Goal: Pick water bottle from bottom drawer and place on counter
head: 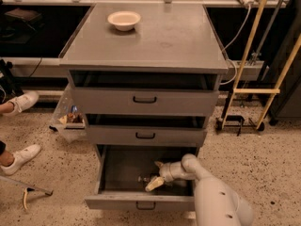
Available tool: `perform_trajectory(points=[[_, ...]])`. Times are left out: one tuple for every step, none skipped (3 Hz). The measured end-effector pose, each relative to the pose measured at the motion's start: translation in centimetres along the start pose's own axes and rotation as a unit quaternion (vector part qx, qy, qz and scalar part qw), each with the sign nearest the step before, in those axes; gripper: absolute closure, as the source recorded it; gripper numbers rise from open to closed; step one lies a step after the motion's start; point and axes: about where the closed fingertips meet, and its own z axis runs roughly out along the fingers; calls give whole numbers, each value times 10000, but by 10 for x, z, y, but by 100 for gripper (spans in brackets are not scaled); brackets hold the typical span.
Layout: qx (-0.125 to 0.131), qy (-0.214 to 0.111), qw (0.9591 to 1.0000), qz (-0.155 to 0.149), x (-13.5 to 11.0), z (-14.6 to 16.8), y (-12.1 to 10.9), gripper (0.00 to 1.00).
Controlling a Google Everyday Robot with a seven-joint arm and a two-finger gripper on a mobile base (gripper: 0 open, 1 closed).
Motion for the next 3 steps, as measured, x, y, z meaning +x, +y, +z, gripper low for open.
perform_trajectory(points=[[156, -3, 9998, 132, 5, 3, -19, 0], [156, -3, 9998, 132, 5, 3, -19, 0], [579, 48, 9982, 117, 21, 19, -25, 0]])
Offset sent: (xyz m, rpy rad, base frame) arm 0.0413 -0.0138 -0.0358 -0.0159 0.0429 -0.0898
